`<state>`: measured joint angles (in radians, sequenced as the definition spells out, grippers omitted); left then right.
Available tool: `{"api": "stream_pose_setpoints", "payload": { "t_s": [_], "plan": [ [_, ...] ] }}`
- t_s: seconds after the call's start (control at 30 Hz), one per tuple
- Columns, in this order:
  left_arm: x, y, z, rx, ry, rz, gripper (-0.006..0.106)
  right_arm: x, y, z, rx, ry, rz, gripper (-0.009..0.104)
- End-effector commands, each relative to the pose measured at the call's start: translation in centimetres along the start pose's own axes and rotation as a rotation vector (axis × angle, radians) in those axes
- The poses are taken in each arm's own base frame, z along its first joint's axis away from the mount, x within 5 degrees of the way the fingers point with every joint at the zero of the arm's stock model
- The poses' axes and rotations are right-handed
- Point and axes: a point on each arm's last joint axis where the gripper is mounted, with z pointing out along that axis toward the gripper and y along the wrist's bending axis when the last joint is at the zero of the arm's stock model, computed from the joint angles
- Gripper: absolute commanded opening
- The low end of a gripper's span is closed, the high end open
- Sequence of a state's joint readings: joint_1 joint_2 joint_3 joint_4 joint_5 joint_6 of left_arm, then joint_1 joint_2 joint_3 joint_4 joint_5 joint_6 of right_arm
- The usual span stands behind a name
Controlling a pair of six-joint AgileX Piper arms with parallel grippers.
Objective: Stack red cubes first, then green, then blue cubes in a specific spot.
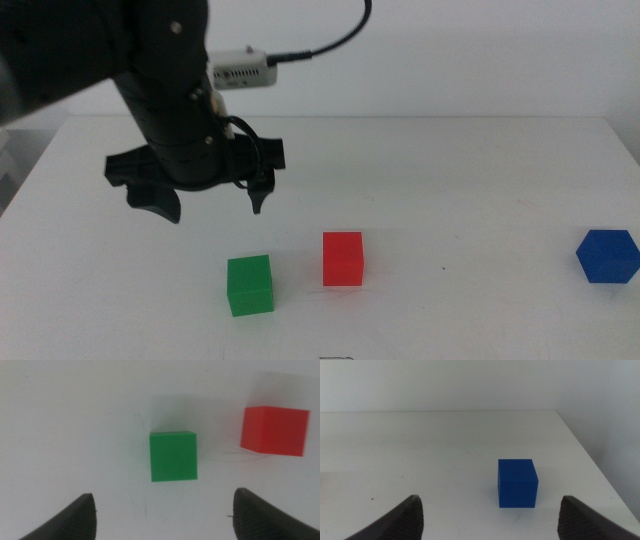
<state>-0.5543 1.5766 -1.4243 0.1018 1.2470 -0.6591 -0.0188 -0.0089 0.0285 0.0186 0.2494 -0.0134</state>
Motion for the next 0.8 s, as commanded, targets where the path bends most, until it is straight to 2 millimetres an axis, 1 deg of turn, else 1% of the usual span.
{"api": "stream_pose_setpoints", "payload": {
  "t_s": [0.0, 0.13, 0.43, 0.57, 0.77],
  "plan": [
    [0.0, 0.0, -0.7, 0.004, 0.005, 0.003, 0.094, -1.4, 0.0, -0.4, 0.008, -0.118, -0.02, 0.073],
    [-0.6, -1.0, 1.4, 0.013, 0.031, 0.013, 0.094, -1.4, 0.0, -0.4, 0.008, -0.118, -0.02, 0.073],
    [-1.0, -2.0, 5.9, -0.044, 0.133, 0.015, 0.094, -1.4, 0.0, -0.4, 0.008, -0.118, -0.02, 0.073],
    [-1.2, -2.4, 7.4, -0.038, 0.156, 0.011, 0.094, -1.4, 0.0, -0.4, 0.008, -0.118, -0.02, 0.073],
    [-1.3, -2.4, 8.7, -0.037, 0.182, 0.0, 0.094, -1.4, 0.0, -0.4, 0.008, -0.118, -0.02, 0.073]
  ]
}}
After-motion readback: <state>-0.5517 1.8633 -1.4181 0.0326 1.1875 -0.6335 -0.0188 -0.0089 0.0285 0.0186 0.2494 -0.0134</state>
